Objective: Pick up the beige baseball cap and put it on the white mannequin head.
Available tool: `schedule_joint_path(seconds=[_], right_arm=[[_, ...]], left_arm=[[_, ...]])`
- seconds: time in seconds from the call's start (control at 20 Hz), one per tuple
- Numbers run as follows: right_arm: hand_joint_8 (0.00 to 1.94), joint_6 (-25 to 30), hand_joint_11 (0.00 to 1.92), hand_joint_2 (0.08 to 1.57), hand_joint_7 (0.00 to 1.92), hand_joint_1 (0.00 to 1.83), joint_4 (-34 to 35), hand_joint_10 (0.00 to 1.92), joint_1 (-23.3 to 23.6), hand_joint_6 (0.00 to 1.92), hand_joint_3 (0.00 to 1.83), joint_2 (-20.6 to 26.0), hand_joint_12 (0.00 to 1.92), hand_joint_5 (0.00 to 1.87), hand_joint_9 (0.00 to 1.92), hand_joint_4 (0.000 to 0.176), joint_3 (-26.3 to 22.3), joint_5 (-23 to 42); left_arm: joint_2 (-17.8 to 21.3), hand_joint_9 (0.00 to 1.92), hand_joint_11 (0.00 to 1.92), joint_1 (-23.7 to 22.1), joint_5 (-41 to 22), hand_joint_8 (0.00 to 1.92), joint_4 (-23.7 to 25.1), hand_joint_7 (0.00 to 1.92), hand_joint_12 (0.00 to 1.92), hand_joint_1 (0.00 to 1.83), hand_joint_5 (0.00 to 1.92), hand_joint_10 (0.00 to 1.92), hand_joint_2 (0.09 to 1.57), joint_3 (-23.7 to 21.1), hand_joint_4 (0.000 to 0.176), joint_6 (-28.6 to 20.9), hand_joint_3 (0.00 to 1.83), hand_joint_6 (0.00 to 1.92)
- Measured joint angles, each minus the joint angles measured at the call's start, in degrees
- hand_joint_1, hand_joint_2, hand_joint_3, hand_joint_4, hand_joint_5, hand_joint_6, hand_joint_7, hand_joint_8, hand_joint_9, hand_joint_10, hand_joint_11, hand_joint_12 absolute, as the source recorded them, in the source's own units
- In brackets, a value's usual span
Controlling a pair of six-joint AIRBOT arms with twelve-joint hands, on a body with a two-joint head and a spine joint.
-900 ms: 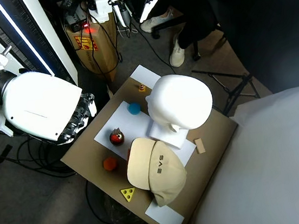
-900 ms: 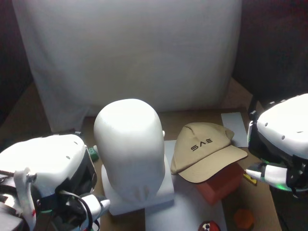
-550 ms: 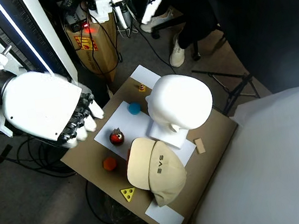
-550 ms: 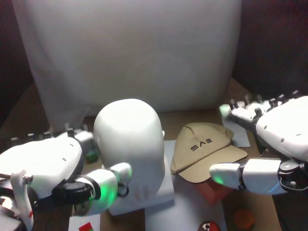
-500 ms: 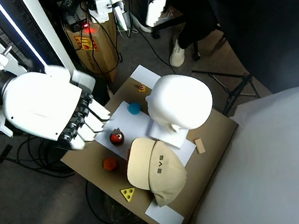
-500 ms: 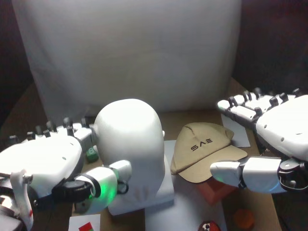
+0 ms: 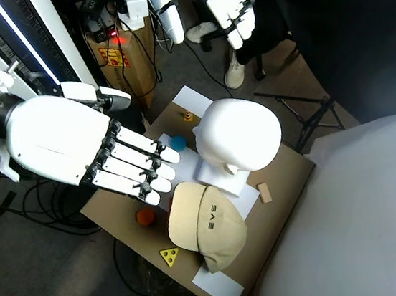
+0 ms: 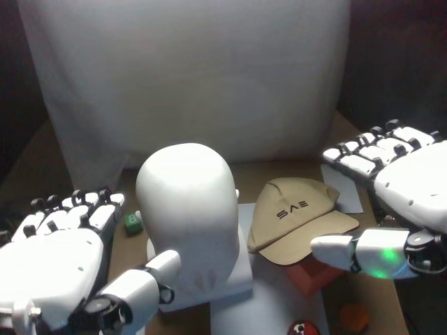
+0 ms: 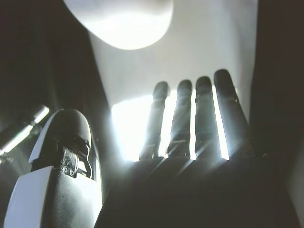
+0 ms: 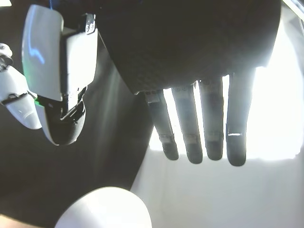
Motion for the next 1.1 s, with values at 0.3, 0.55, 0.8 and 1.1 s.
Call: schedule_joint_path(seconds=[0.3,0.55,0.8,1.1], right_arm=[[0.00,11.0,0.00,1.09,0.21,1.14,-13.0,0.01,-3.5,0.00,0.02,-0.7,0.78,0.15,0.22,0.000,5.1,-1.9],[0.00,15.3,0.00,1.15,0.16,1.25,-17.6,0.00,-7.4,0.01,0.02,-7.9,0.73,0.12,0.20,0.000,14.3,-1.9],[0.00,15.3,0.00,1.15,0.16,1.28,-18.5,0.00,-7.6,0.00,0.01,-17.5,0.70,0.10,0.18,0.000,23.0,-2.7],[0.00,20.5,0.00,1.15,0.17,1.29,-25.4,0.00,-10.6,0.01,0.01,-28.3,0.70,0.13,0.18,0.000,38.1,-4.3]], left_arm=[[-1.9,0.03,0.00,3.8,-4.4,0.00,1.4,0.03,0.35,0.00,0.07,0.00,1.17,1.2,0.044,-2.1,0.00,0.00],[-5.2,0.04,0.00,6.8,-5.9,0.00,4.6,0.04,0.32,0.00,0.07,0.00,1.17,4.3,0.041,-4.4,0.00,0.00],[-8.2,0.04,0.00,9.0,-7.2,0.00,6.1,0.04,0.34,0.00,0.07,0.00,1.17,7.8,0.039,-4.5,0.00,0.00],[-8.9,0.04,0.00,12.7,-8.3,0.00,9.4,0.04,0.34,0.00,0.06,0.00,1.18,11.0,0.035,-12.5,0.00,0.00]])
